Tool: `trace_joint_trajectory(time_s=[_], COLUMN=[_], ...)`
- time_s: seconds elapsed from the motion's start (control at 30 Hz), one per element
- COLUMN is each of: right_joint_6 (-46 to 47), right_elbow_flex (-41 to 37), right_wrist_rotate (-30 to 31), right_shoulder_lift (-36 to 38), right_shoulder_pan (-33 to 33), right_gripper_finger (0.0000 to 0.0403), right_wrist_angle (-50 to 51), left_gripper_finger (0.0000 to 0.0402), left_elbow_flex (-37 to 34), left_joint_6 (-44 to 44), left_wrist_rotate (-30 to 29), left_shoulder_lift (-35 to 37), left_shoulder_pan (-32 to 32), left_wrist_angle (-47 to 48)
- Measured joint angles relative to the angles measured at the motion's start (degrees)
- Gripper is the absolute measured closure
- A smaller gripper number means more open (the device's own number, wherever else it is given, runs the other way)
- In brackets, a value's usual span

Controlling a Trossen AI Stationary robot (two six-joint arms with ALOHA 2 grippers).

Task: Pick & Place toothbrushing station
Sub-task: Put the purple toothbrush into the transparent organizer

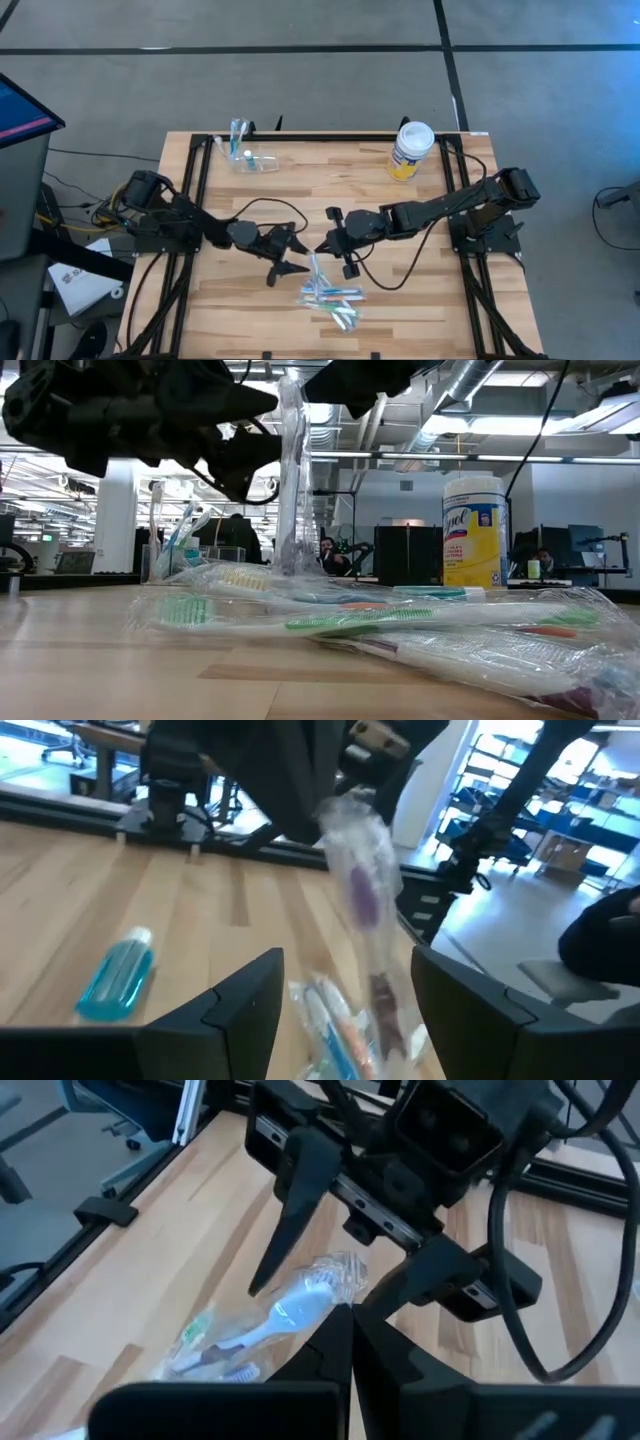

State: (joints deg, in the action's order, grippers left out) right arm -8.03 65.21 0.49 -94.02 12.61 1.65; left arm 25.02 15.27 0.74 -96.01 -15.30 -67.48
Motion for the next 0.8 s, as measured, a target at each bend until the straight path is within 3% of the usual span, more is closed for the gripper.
trace_joint_trajectory(time_s=[0.4,0.57,0.8], right_joint_6=[-1.29,-1.72,-2.06], right_elbow_flex=[-0.01,-0.01,0.0], right_wrist_rotate=[0.0,0.0,0.04], right_shoulder_lift=[0.0,0.0,0.0], right_shoulder_pan=[-0.93,-1.62,-2.65], right_gripper_finger=[0.0403,0.0403,0.0403], right_wrist_angle=[-2.32,-3.71,-4.07], left_gripper_finger=[0.0189,0.0189,0.0227], left_elbow_flex=[0.11,0.11,0.11], left_joint_6=[0.17,0.19,0.1], left_wrist_rotate=[1.07,-1.39,-3.13], left_shoulder_lift=[0.01,0.01,0.01], left_shoulder_pan=[-0.03,-0.03,0.29], left_wrist_angle=[-1.3,-2.03,-2.59])
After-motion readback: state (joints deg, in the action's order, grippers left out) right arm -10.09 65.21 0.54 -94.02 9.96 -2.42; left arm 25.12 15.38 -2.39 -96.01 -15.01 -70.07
